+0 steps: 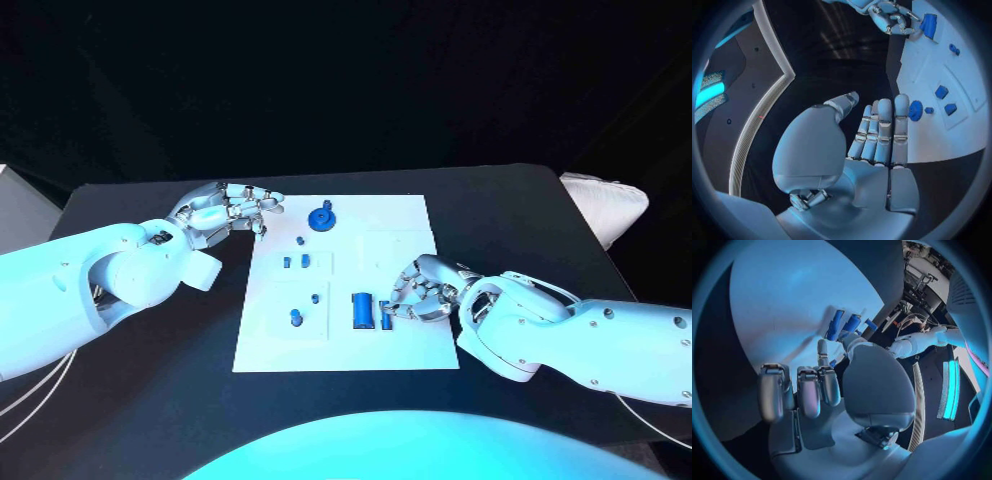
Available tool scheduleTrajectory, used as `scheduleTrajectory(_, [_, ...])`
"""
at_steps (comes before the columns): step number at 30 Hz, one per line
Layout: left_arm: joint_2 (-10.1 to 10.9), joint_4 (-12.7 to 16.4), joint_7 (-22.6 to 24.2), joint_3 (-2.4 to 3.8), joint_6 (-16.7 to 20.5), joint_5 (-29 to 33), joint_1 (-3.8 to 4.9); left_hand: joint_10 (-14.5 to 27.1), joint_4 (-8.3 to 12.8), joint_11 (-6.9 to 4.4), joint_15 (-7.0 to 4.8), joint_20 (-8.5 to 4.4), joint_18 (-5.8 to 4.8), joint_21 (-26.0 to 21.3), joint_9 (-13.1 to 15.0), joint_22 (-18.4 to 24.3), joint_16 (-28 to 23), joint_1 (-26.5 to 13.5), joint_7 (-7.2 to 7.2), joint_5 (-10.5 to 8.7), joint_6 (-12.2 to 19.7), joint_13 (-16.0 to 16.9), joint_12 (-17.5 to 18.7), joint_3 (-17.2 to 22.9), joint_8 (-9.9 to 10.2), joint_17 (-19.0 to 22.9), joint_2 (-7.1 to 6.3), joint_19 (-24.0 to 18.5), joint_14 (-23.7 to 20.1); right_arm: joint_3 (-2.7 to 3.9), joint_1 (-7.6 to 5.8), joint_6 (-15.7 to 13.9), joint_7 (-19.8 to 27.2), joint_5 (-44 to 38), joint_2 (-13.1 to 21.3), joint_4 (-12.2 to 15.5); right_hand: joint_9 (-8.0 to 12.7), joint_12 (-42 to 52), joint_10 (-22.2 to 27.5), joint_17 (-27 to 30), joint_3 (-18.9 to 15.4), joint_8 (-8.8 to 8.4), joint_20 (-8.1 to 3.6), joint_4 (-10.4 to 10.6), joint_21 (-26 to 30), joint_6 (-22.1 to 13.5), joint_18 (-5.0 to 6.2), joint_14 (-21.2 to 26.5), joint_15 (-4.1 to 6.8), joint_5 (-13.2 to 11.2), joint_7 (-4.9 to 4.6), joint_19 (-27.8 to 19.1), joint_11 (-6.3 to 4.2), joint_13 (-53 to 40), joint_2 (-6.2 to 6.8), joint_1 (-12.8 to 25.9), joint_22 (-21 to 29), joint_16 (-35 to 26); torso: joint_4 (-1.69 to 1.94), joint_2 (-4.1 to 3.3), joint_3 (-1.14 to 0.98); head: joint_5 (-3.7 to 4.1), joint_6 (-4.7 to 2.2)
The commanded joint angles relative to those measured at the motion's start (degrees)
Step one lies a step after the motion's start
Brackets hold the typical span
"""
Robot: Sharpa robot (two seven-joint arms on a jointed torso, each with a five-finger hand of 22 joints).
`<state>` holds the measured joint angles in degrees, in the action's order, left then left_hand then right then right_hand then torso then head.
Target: Assemble the parts on the task board
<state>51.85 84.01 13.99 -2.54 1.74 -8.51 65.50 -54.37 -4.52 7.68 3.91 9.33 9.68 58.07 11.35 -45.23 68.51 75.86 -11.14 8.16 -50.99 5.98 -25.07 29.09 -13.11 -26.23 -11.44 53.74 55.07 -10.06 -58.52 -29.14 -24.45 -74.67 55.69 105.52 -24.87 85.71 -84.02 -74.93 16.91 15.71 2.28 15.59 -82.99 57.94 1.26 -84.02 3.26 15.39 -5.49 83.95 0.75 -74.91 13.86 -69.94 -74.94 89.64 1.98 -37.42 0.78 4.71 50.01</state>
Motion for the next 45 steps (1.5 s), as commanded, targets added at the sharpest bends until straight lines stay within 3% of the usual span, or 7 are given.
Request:
scheduleTrajectory(1, [-0.1, 0.1, 0.3, 0.04, -0.9, 0.0, 0.02, 0.2, -0.4, -0.07, -0.12, 0.05, 0.80, -0.2, -0.1, 0.0, -0.2, 0.5, 0.04, 0.03, 0.4, 0.1, -0.2, -0.1, -0.2, -0.1, 0.19, -0.2, -0.3, 0.00, 0.05, -6.0, 7.8, 1.6, 0.5, 0.3, 0.2, -0.4, -4.3, -13.8, -0.9, -0.62, 0.56, -0.2, 0.4, -0.9, 0.14, -5.7, -0.47, -0.7, -0.41, 4.3, 0.46, -13.2, -0.09, -1.3, -13.0, -0.3, -0.09, -0.01, -0.02, -0.01, -0.01])
scheduleTrajectory(12, [-0.2, 0.0, 0.3, 0.04, -1.1, 0.0, 0.01, 0.2, -0.5, -0.09, -0.13, 0.04, 0.83, -0.3, -0.1, 0.1, -0.2, 0.5, 0.06, 0.02, 0.4, 0.1, -0.3, -0.1, -0.3, -0.1, 0.18, -0.3, -0.3, -0.05, 0.49, -7.2, 12.0, 2.8, 1.0, -1.0, 0.8, -0.4, -4.2, -14.0, 0.2, -2.14, 1.25, -2.5, 0.3, -1.3, 0.13, -5.7, -1.00, -2.7, -1.05, 4.4, 1.01, -13.2, -1.55, -7.6, -13.1, -0.2, -0.02, -0.01, -0.01, 0.09, -0.01])
scheduleTrajectory(14, [-0.2, 0.0, 0.3, 0.04, -1.1, 0.0, 0.01, 0.2, -0.5, -0.09, -0.13, 0.04, 0.83, -0.3, -0.1, 0.1, -0.2, 0.5, 0.06, 0.02, 0.4, 0.1, -0.3, -0.1, -0.3, -0.1, 0.18, -0.3, -0.3, -0.06, 0.74, -7.3, 12.3, 2.8, 0.8, -1.3, 1.0, -0.3, -4.2, -14.0, 1.4, -2.50, 1.25, -3.4, 0.2, -1.2, 0.11, -5.7, -0.99, -2.6, -1.09, 4.4, 1.03, -13.2, -1.98, -9.2, -13.1, -0.2, -0.04, -0.03, -0.02, 0.04, -0.01])
scheduleTrajectory(16, [-0.2, 0.0, 0.3, 0.04, -1.1, 0.0, 0.01, 0.2, -0.5, -0.09, -0.13, 0.04, 0.83, -0.3, -0.1, 0.1, -0.2, 0.5, 0.06, 0.02, 0.4, 0.1, -0.3, -0.1, -0.3, -0.1, 0.18, -0.3, -0.3, -0.07, 1.02, -7.3, 12.6, 2.8, 0.4, -1.7, 1.4, -0.2, -4.2, -14.1, 3.5, -3.09, 1.30, -4.4, 0.1, -0.9, 0.10, -5.7, -1.07, -4.5, -1.21, 4.4, 1.11, -13.2, -2.53, -10.6, -13.2, -0.2, -0.02, -0.06, -0.03, 0.03, -0.01])
scheduleTrajectory(22, [-0.2, 0.0, 0.3, 0.04, -1.1, 0.0, 0.01, 0.2, -0.5, -0.09, -0.13, 0.04, 0.81, -0.3, -0.1, 0.0, -0.2, 0.5, 0.05, 0.02, 0.4, 0.1, -0.4, -0.2, -0.2, -0.1, 0.19, -0.2, -0.3, -0.12, 1.47, -6.2, 12.4, 2.1, -0.4, -2.5, 1.6, 0.4, -4.4, -14.2, 7.8, -3.26, 1.21, -6.6, -0.4, 1.0, 0.00, -5.8, -0.87, -4.4, -0.89, 4.5, 0.83, -13.4, -3.44, -12.5, -13.3, -0.1, 0.06, -0.01, 0.02, -0.01, -0.01])
scheduleTrajectory(31, [-0.2, 0.0, 0.3, 0.04, -1.1, 0.0, 0.01, 0.2, -0.5, -0.09, -0.13, 0.04, 0.81, -0.3, -0.1, 0.0, -0.2, 0.5, 0.05, 0.02, 0.4, 0.1, -0.4, -0.2, -0.2, -0.1, 0.19, -0.2, -0.3, -0.22, 2.24, -3.2, 11.8, 1.6, -1.2, -3.1, 1.1, 1.3, -4.8, -14.4, 11.0, -2.28, 0.70, -8.7, -1.1, 4.1, -0.13, -5.8, -0.23, -4.2, 0.06, 4.7, 0.05, -13.8, -3.85, -11.3, -13.5, 0.0, -0.05, 0.02, 0.04, -0.13, -0.01])
scheduleTrajectory(45, [-0.2, -0.1, 0.2, 0.04, -1.1, 0.0, 0.01, 0.1, -0.6, -0.11, -0.14, 0.04, 0.82, -0.3, -0.1, 0.1, -0.2, 0.6, 0.06, 0.04, 0.5, 0.1, -0.4, -0.1, -0.2, -0.1, 0.27, -0.2, -0.3, -0.24, 2.60, -2.2, 11.4, 1.4, -1.7, -3.3, -0.2, 1.8, -5.1, -15.0, 12.2, -0.57, 0.06, -10.6, -2.0, 6.0, -0.30, -6.0, 0.53, -4.7, 1.22, 4.9, -0.91, -14.0, -4.37, -9.6, -13.8, 0.3, -0.02, 0.02, 0.07, -0.03, -0.01])
